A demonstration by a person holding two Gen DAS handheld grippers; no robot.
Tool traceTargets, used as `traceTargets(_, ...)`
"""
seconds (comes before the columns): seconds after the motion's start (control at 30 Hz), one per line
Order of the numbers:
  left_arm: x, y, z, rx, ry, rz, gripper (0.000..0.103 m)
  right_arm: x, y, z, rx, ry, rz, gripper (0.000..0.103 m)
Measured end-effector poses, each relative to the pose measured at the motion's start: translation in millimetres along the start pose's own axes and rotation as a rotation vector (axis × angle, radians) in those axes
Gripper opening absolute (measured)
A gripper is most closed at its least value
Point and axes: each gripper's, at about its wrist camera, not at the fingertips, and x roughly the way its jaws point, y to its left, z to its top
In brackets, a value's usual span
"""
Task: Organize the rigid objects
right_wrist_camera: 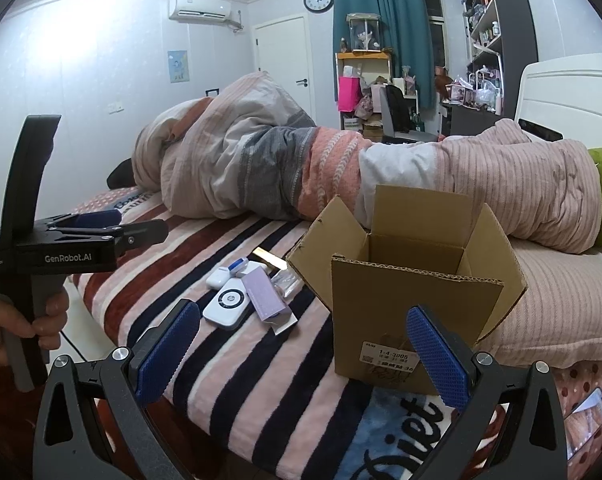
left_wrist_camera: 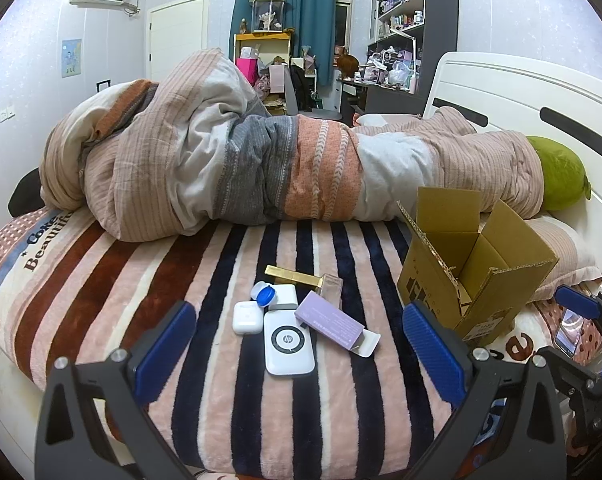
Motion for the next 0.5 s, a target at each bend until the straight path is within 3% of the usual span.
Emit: traceTargets(0.5, -0.4, -2.6, -0.2, 0.001, 0.0, -0.005, 0.103, -2.3, -8.4, 9.1, 0.007, -0.024, -0.007, 0.103)
